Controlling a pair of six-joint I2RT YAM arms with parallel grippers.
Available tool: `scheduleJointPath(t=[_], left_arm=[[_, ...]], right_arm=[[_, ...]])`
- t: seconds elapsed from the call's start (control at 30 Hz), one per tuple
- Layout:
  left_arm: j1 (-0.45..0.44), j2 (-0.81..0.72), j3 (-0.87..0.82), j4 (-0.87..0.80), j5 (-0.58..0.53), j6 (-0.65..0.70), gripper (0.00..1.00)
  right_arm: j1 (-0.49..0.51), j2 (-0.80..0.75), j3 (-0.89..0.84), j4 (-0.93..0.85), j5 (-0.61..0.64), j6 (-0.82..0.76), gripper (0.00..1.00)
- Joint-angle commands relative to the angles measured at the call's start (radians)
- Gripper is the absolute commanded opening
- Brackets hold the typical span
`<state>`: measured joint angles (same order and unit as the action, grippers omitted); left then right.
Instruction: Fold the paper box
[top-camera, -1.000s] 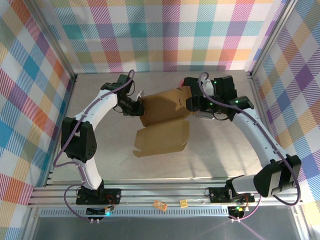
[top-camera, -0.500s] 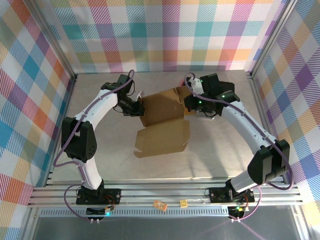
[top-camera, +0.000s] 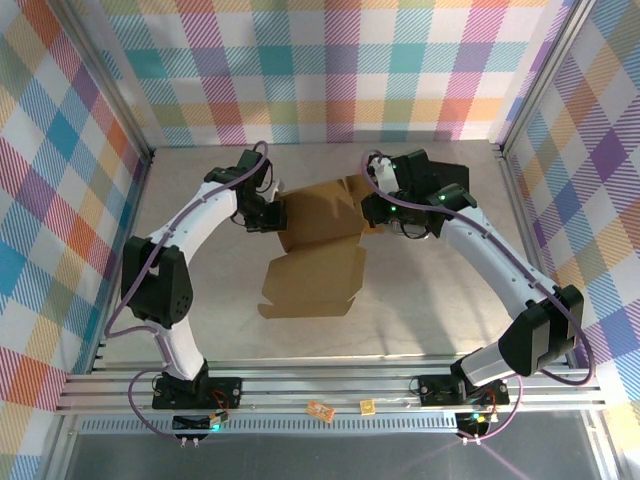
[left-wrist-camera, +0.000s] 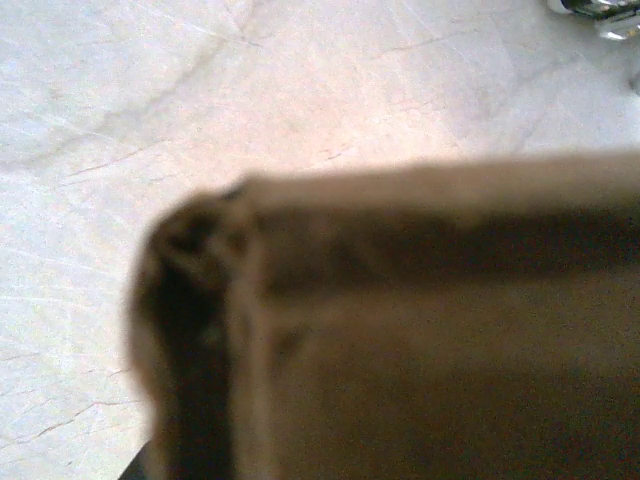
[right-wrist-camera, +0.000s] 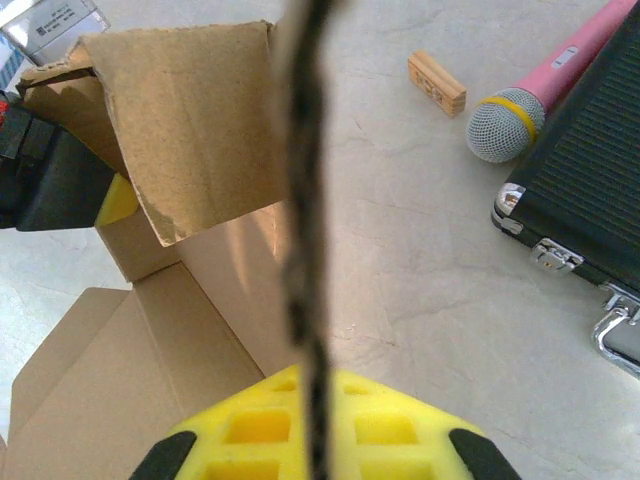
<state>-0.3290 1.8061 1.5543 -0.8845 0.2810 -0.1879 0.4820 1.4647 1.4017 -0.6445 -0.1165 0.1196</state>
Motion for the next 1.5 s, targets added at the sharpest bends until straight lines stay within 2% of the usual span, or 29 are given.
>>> scheduleJointPath(t=[0.0,0.17,0.27,0.37,0.43,0.53,0.7,0.93,1.07,1.3,1.47], left_arm=[[0.018,-0.037,-0.021,-0.023,-0.235,-0.087,0.00],[0.009,-0.066,-0.047,0.032,-0.173,-0.090,0.00],[0.001,-0.078,-0.052,0.029,-0.185,-0.090,0.00],[-0.008,-0.103,-0.075,0.045,-0.209,-0.068,0.00],[-0.010,-0.115,-0.080,0.042,-0.236,-0.058,0.00],[-0.012,-0.125,-0.076,0.035,-0.265,-0.049,0.00],[-0.021,-0.124,-0.053,0.013,-0.307,-0.029,0.00],[-0.044,-0.125,-0.054,0.015,-0.347,-0.003,0.00],[-0.049,-0.125,-0.054,0.011,-0.349,0.006,0.00],[-0.054,-0.130,-0.053,0.010,-0.351,0.016,0.00],[-0.056,-0.123,-0.042,0.008,-0.346,0.018,0.00]], right_arm=[[-0.010,-0.032,0.052,-0.038,0.013,0.026,0.00],[-0.009,-0.008,0.069,-0.049,0.009,0.031,0.00],[-0.010,-0.008,0.065,-0.055,0.016,0.045,0.02],[-0.011,-0.029,0.078,-0.060,0.016,0.083,0.32],[-0.010,-0.052,0.108,-0.080,0.019,0.116,0.46],[-0.013,-0.095,0.143,-0.116,0.051,0.185,0.56],[-0.026,-0.134,0.163,-0.133,0.039,0.398,0.56],[-0.026,0.039,0.205,-0.019,-0.094,0.740,0.46],[-0.026,0.175,0.319,-0.045,-0.097,0.789,0.44],[-0.025,0.361,0.479,-0.095,-0.111,0.785,0.43],[-0.024,0.413,0.498,-0.123,-0.144,0.803,0.44]])
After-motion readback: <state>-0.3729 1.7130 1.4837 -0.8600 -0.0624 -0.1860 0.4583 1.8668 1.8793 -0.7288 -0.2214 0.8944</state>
